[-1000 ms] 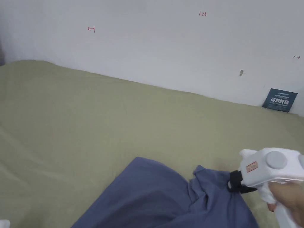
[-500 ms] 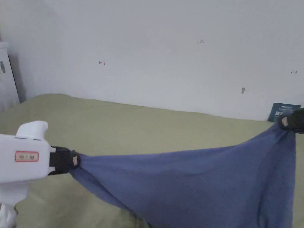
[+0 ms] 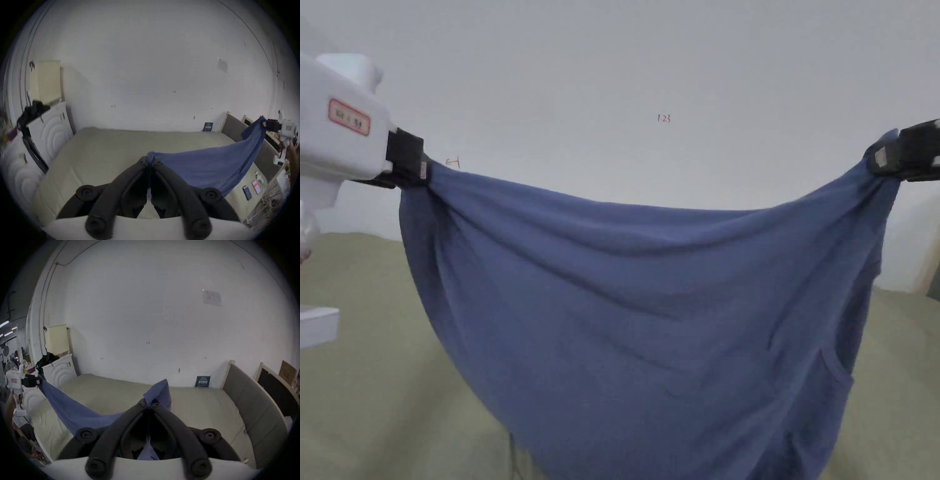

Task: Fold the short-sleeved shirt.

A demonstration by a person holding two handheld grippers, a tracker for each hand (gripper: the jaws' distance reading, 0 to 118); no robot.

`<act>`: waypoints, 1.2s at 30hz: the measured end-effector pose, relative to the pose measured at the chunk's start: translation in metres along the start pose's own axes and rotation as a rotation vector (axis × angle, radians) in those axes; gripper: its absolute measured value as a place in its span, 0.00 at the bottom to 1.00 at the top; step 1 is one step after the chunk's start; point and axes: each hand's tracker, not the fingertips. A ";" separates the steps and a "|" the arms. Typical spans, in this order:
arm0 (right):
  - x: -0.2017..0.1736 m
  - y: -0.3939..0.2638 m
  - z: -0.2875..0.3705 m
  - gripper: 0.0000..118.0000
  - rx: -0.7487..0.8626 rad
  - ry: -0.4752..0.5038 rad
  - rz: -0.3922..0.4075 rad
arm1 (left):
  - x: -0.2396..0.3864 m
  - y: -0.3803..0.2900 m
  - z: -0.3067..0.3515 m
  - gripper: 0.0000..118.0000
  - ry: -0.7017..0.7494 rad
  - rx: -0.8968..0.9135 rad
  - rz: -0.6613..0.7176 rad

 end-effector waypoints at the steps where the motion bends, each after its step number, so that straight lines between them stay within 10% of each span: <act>1: 0.000 0.007 -0.005 0.01 0.017 -0.001 0.007 | 0.003 0.005 -0.005 0.02 -0.003 0.016 -0.014; 21: -0.027 0.101 -0.099 0.01 0.246 -0.083 0.075 | -0.024 0.100 -0.096 0.02 0.152 0.099 0.002; 36: -0.013 -0.053 -0.036 0.01 0.065 -0.018 -0.021 | -0.038 -0.027 -0.068 0.02 0.077 0.010 0.023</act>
